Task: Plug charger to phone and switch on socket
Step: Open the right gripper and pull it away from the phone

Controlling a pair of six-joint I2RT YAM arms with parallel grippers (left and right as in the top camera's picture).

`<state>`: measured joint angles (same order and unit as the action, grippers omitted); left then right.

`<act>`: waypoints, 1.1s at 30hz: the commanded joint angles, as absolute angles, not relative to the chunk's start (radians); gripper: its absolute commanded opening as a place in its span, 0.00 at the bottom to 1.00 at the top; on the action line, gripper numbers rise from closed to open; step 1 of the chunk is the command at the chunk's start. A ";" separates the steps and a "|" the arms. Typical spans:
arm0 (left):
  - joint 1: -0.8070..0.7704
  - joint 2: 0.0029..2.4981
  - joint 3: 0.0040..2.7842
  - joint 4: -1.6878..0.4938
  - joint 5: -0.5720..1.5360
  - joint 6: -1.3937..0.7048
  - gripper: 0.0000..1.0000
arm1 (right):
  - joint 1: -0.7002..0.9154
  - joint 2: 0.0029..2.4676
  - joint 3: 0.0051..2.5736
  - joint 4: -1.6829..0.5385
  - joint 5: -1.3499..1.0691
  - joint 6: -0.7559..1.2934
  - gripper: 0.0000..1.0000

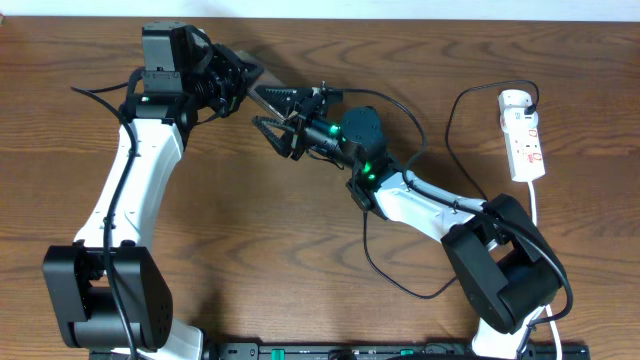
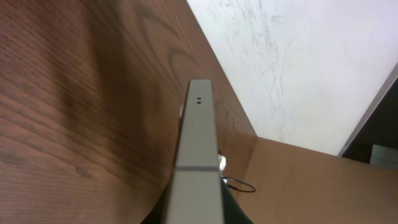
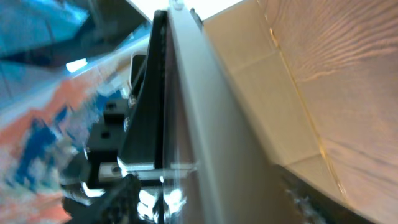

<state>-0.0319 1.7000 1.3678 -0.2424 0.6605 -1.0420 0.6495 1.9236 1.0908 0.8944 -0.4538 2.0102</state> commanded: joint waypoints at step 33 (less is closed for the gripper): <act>0.284 1.691 1.377 -0.233 1.072 -0.884 0.07 | 0.526 1.917 1.102 0.751 -0.711 1.578 0.99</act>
<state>0.2565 1.7000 1.3678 -0.2470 0.9188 -0.9150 0.5453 1.9236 1.0924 0.7742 -0.6380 1.6905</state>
